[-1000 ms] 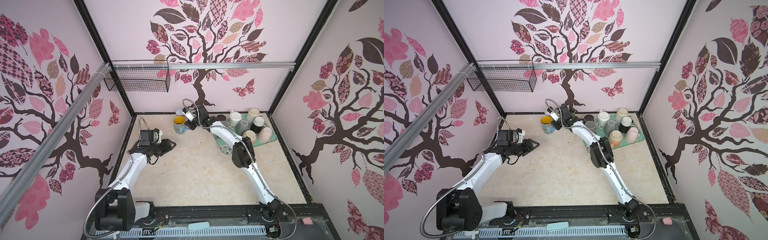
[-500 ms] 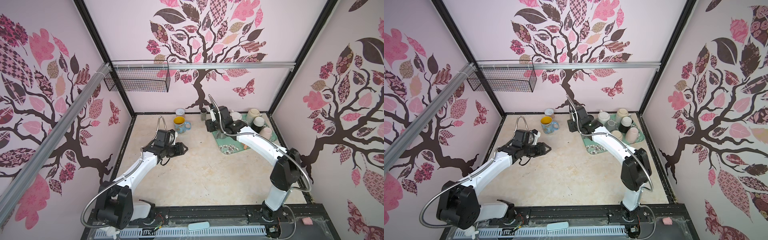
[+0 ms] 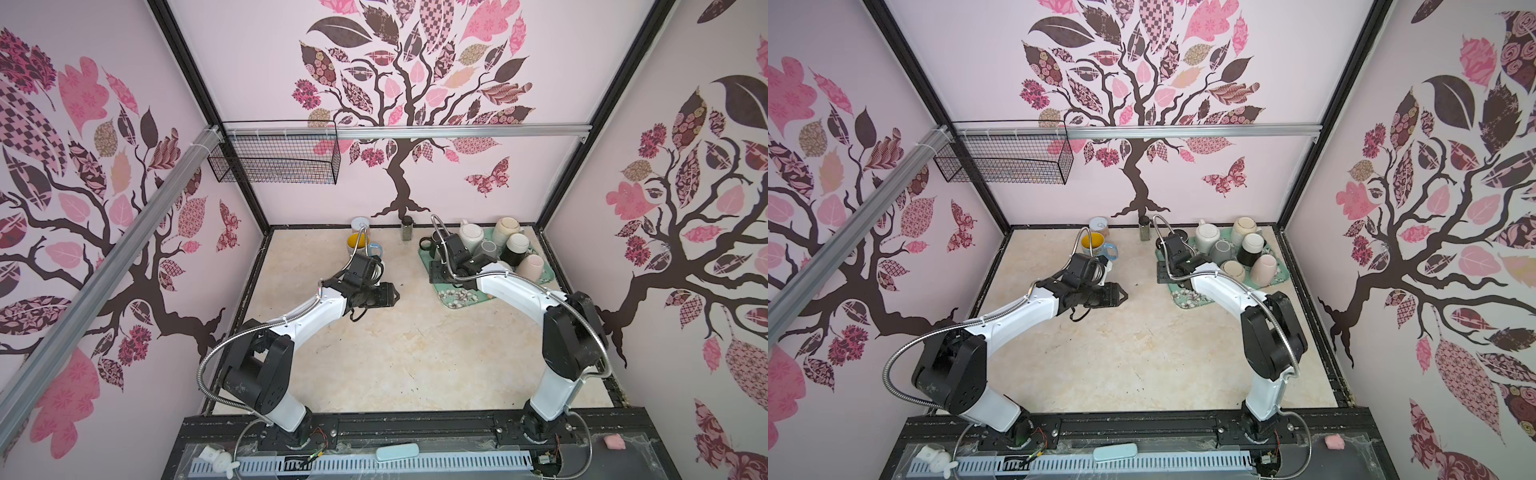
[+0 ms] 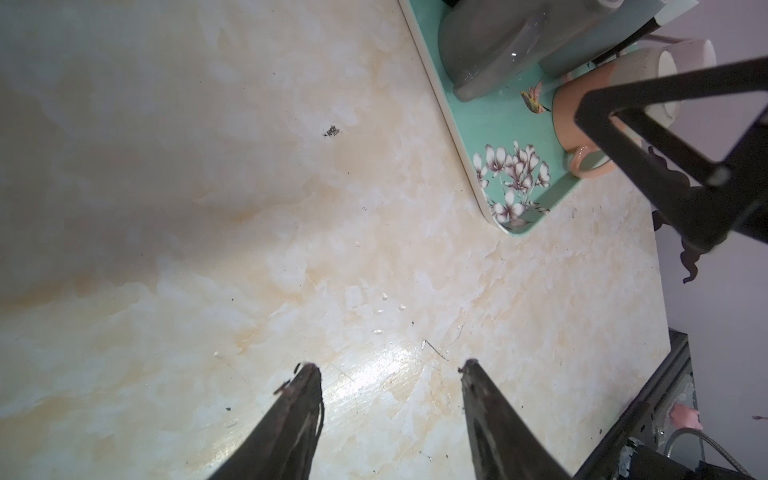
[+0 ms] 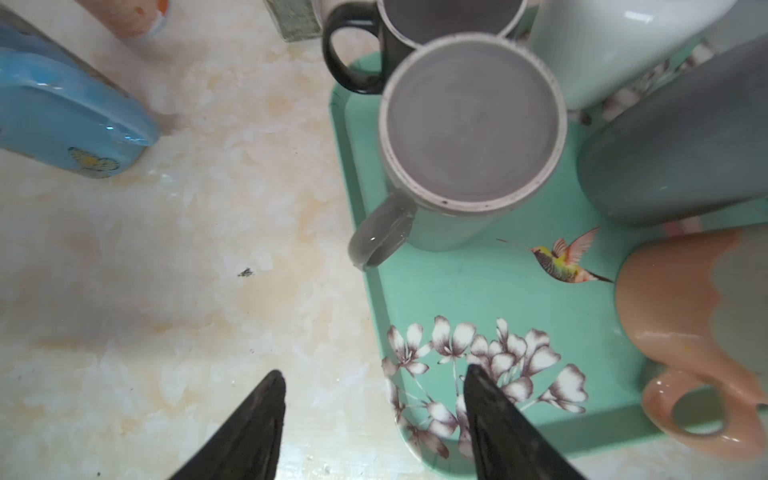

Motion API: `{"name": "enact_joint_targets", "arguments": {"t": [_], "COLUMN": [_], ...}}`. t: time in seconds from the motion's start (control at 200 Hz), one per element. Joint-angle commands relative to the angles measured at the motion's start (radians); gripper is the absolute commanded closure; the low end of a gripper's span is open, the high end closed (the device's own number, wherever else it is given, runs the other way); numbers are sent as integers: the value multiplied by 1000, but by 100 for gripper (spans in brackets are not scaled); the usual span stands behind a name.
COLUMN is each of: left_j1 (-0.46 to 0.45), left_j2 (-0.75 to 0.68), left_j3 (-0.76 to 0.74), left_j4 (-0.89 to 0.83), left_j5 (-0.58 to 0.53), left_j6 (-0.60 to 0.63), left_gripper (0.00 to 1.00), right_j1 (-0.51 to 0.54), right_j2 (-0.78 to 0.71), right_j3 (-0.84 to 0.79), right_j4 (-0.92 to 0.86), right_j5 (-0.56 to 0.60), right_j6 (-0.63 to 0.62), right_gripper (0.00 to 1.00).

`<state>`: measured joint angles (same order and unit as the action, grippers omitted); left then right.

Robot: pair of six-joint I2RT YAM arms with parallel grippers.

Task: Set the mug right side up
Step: 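Release the blue mug and move the right gripper back toward the tray, then move the right gripper to the upside-down grey mug while the left approaches the tray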

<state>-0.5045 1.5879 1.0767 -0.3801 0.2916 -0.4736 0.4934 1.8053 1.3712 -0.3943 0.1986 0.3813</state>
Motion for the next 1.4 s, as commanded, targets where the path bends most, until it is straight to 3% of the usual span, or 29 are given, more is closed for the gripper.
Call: {"name": "enact_joint_targets", "arguments": {"t": [0.0, 0.165, 0.515, 0.655, 0.835, 1.0, 1.165, 1.395], "left_j1": [-19, -24, -26, -25, -26, -24, 34, 84], "left_j2": [-3, -32, -76, -95, -105, -139, -105, 59], "left_j3": [18, -54, -84, -110, -126, -108, 32, 338], "left_j4": [13, 38, 17, 13, 5, -6, -42, -23], "left_j5": [-14, -16, -26, -37, -40, -117, -95, -40], "left_j6": [5, -7, 10, 15, 31, 69, 122, 153], "left_gripper": [43, 43, 43, 42, 42, 42, 42, 45], "right_j1": [-30, -30, -33, -35, -55, -95, -149, -151], "right_j2": [76, 134, 310, 321, 239, 111, -18, -126], "right_j3": [23, 59, 307, 306, 194, 37, -68, -119], "right_j4": [49, 74, -22, -36, 19, 77, 99, 109], "right_j5": [-36, -42, 50, 103, 148, 146, 126, 73], "right_j6": [42, 65, 33, -2, -48, -74, -87, -73], "right_gripper": [29, 27, 23, 31, 55, 61, 60, 50]}}
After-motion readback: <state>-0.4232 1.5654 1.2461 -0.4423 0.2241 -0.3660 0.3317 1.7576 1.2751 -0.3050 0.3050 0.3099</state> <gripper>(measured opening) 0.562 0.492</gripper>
